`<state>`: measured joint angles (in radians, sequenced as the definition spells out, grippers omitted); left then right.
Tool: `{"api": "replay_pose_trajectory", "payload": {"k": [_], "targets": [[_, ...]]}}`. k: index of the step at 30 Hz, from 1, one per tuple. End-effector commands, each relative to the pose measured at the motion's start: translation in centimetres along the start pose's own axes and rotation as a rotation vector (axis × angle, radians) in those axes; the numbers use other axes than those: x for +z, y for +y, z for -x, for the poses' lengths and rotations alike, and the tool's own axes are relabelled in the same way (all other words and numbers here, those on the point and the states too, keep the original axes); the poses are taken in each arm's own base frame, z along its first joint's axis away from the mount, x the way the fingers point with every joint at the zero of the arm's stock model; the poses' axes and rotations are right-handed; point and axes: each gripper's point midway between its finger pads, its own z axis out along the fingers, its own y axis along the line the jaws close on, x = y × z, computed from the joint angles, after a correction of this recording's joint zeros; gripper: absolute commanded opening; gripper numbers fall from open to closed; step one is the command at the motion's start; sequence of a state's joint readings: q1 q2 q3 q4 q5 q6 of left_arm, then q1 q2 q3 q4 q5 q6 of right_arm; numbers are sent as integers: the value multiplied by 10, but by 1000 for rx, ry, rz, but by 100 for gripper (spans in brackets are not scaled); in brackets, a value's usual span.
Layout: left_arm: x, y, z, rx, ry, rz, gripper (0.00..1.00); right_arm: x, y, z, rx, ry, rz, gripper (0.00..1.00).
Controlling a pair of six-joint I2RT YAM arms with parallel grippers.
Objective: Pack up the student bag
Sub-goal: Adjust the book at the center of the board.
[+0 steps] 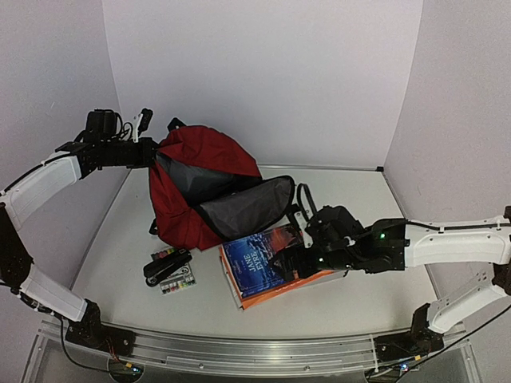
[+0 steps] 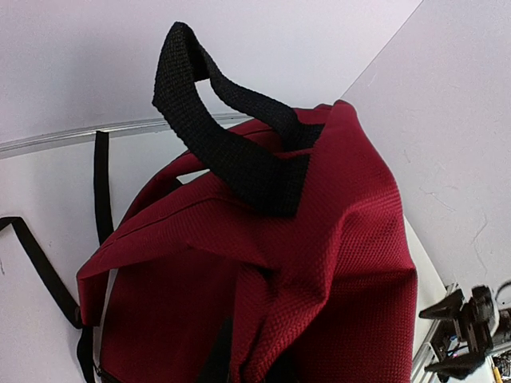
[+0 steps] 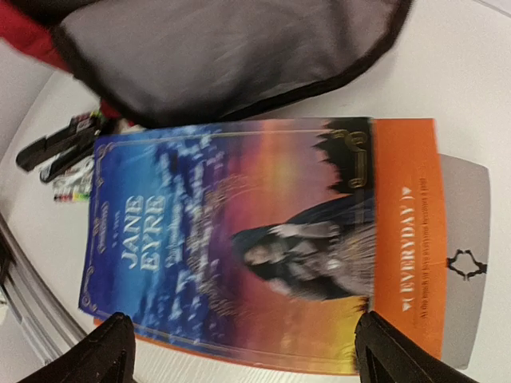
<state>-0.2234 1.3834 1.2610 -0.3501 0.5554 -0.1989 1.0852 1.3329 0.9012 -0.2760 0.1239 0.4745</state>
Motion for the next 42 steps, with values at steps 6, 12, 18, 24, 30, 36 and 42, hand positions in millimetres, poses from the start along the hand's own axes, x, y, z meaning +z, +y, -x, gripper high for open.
{"api": "replay_pose_trajectory", "payload": {"k": [6, 12, 18, 24, 30, 36, 42], "targets": [[1, 8, -11, -12, 38, 25, 0, 28, 77, -4, -377, -32, -163, 98], [-1, 7, -10, -8, 35, 24, 0, 60, 94, -32, -559, 16, -296, 98], [-3, 6, -9, -8, 31, 24, 0, 58, 71, -27, -552, -16, -437, 98], [-2, 6, -9, -12, 33, 24, 0, 60, 53, -27, -432, 20, -415, 98], [0, 7, -10, -17, 38, 22, 0, 57, 69, -20, -354, 24, -277, 98], [0, 7, -10, -16, 40, 20, 0, 53, 67, 5, -265, -21, -264, 98], [0, 8, -11, -15, 39, 24, 0, 70, 59, 0, -280, 11, -294, 98]]}}
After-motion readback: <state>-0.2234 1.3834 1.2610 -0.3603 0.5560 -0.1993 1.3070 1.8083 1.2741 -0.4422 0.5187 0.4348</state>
